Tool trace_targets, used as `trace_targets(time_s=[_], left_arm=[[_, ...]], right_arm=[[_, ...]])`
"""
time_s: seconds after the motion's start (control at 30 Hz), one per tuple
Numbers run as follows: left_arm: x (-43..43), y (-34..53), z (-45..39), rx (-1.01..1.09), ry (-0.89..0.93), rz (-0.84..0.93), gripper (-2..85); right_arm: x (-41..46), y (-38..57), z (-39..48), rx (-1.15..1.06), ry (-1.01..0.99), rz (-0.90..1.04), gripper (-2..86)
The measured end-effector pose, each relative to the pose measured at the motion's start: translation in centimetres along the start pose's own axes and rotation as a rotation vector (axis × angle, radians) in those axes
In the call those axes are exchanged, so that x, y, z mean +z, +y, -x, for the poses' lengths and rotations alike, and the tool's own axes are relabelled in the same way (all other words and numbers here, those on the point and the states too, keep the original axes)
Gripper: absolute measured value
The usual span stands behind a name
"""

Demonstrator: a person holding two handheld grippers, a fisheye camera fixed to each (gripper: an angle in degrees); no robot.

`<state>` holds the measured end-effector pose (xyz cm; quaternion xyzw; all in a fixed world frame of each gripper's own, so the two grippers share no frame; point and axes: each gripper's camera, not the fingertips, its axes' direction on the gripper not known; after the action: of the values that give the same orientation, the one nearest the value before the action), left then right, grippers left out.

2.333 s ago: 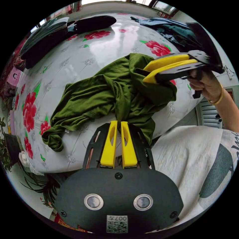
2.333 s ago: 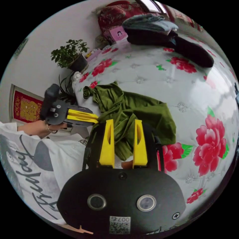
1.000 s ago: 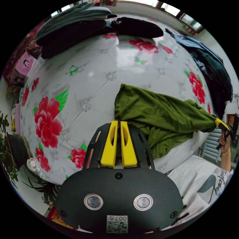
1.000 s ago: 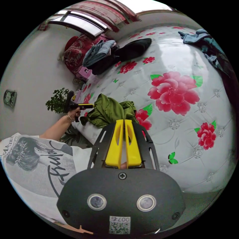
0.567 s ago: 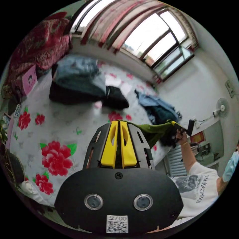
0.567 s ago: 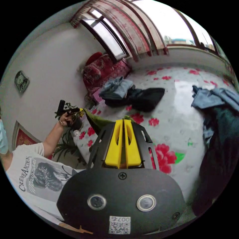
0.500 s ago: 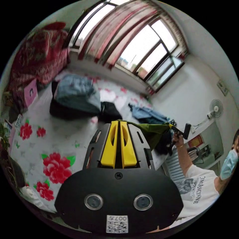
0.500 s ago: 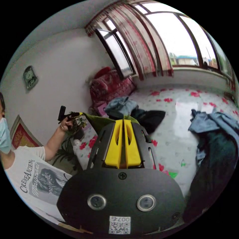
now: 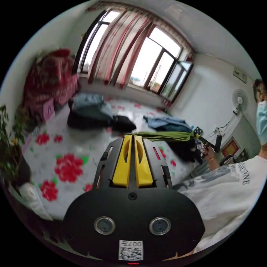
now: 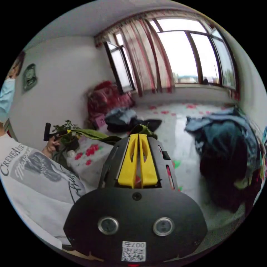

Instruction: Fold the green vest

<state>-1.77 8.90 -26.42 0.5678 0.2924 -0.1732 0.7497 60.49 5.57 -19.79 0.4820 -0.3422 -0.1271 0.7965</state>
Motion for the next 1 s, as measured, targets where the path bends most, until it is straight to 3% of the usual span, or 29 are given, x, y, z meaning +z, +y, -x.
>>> trace_targets(time_s=[0.1, 0.23, 0.4, 0.53, 0.77, 0.9, 1.0], left_arm=[[8.0, 5.4, 1.3, -0.136, -0.041, 0.263, -0.8], [12.0, 8.4, 1.3, -0.164, -0.025, 0.407, -0.8], [12.2, 7.5, 2.9, -0.121, -0.107, 0.451, -0.8], [12.0, 6.9, 5.6, -0.207, -0.064, 0.444, -0.8], [12.0, 5.6, 7.4, -0.253, -0.054, 0.481, -0.8], [11.5, 4.8, 8.3, -0.265, -0.062, 0.489, -0.8], [10.8, 4.1, 9.7, -0.318, -0.071, 0.477, -0.8]], right_arm=[[8.5, 4.6, -1.0, 0.126, -0.046, 0.229, 0.8], [18.2, 6.0, 0.4, 0.157, -0.151, 0.397, 2.0], [26.6, 4.3, 1.3, 0.095, -0.027, 0.495, 2.8], [31.7, 2.3, -2.5, 0.138, 0.115, 0.561, 3.6], [38.3, -0.2, -7.7, 0.252, 0.144, 0.665, 4.2], [38.0, -0.4, -4.8, 0.116, 0.3, 0.634, 1.9], [36.2, -1.4, -4.1, 0.106, 0.178, 0.705, 0.4]])
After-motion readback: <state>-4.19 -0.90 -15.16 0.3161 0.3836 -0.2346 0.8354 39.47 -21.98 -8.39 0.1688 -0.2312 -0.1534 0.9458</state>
